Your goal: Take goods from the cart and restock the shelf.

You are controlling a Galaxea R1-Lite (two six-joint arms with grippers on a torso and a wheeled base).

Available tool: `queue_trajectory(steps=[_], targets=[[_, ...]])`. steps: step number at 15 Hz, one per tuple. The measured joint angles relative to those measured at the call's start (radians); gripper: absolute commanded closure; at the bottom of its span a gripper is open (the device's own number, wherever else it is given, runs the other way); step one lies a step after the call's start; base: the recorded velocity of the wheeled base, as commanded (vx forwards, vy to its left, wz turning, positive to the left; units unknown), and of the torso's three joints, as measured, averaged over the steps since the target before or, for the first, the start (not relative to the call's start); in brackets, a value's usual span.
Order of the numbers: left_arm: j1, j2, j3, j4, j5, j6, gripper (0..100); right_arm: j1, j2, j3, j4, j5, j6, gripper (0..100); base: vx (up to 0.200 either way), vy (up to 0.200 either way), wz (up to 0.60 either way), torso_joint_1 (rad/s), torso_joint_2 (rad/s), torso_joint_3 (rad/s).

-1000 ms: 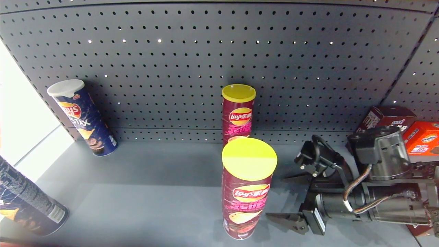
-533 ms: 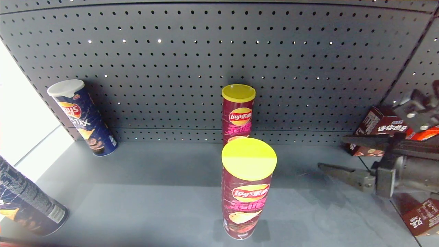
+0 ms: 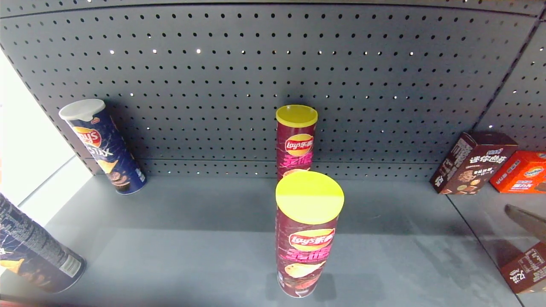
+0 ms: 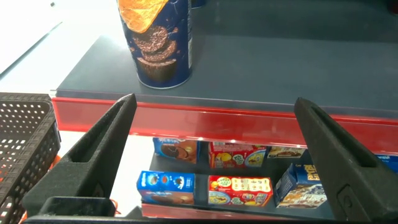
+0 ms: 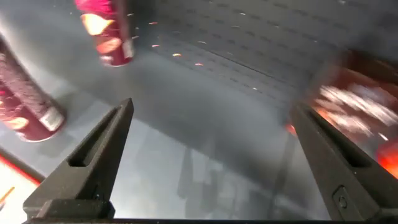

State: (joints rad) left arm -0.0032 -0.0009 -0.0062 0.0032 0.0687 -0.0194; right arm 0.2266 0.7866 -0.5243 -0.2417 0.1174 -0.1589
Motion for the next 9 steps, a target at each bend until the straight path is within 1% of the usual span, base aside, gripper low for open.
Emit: queue_trajectory(steps=[2, 4, 7, 9], targets=[[0.0, 0.001, 0.0, 0.001, 0.0, 0.0, 0, -0.082, -0.112, 0.045, 0.003, -0.009, 0.019, 0, 0.0, 0.0, 0.0, 0.0, 0.0, 0.0], [0.0, 0.002, 0.0, 0.001, 0.0, 0.0, 0, -0.138, -0.215, 0.082, 0.023, -0.011, 0.025, 0, 0.0, 0.0, 0.0, 0.0, 0.0, 0.0], [0.0, 0.003, 0.0, 0.001, 0.0, 0.0, 0, -0.164, -0.374, 0.165, 0.077, -0.013, 0.025, 0, 0.0, 0.0, 0.0, 0.0, 0.0, 0.0], [0.0, 0.003, 0.0, 0.001, 0.0, 0.0, 0, -0.168, -0.501, 0.25, 0.131, -0.014, 0.027, 0, 0.0, 0.0, 0.0, 0.0, 0.0, 0.0]])
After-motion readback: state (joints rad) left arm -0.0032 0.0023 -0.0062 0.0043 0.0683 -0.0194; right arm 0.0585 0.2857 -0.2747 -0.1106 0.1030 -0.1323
